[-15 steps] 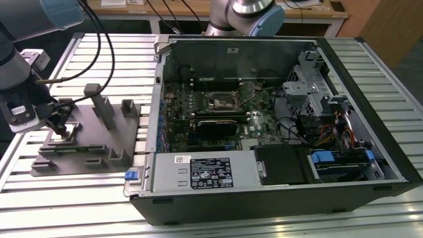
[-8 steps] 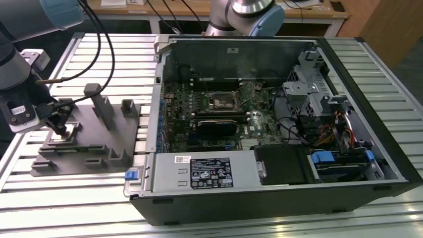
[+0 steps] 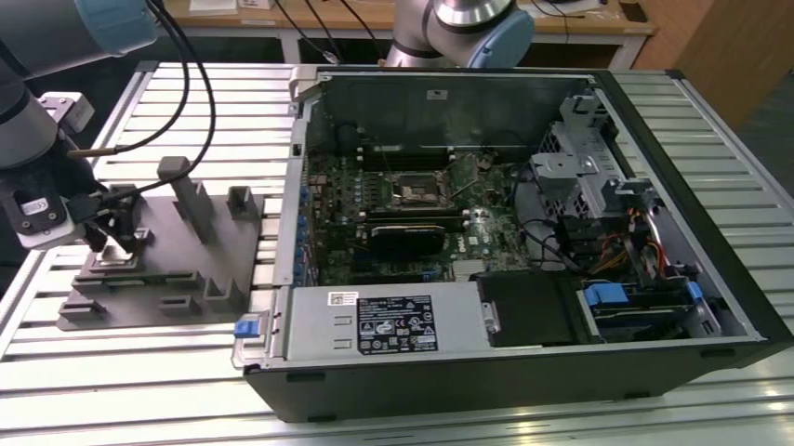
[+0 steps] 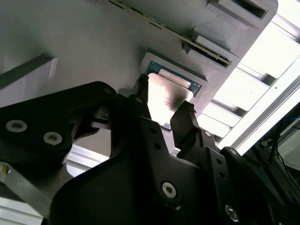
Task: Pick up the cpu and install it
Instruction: 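Pick up the cpu and move it towards the insertion slot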
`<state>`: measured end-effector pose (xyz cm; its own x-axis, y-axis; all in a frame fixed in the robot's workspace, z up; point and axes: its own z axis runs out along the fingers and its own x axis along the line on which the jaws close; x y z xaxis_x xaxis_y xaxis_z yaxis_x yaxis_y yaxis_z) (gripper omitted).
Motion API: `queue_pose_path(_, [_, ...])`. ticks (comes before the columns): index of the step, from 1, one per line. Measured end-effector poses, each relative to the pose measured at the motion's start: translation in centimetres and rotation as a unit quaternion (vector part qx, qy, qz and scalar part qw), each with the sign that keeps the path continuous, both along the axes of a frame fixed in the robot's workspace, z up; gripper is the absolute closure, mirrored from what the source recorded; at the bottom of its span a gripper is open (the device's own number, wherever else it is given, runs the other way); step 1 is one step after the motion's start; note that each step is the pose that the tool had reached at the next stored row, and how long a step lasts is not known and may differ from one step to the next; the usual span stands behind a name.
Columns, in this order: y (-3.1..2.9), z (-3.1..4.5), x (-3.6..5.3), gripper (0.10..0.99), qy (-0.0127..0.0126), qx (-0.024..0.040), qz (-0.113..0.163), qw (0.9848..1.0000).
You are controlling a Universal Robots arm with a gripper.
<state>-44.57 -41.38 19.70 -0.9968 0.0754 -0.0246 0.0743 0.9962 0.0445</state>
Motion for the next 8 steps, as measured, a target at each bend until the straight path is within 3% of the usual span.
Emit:
queue_pose_path(1, [0.0,0.0,0.0,0.678,0.0,0.0,0.0,1.0])
queue_pose_path(2, [0.0,-0.01,0.0,0.561,0.0,0.0,0.0,1.0])
queue_pose_path(4, [0.0,-0.01,0.0,0.561,0.0,0.0,0.0,1.0])
queue_pose_path(5, [0.0,-0.01,0.0,0.498,0.0,0.0,0.0,1.0])
queue_pose_path(8, [0.01,-0.03,0.0,0.498,0.0,0.0,0.0,1.0])
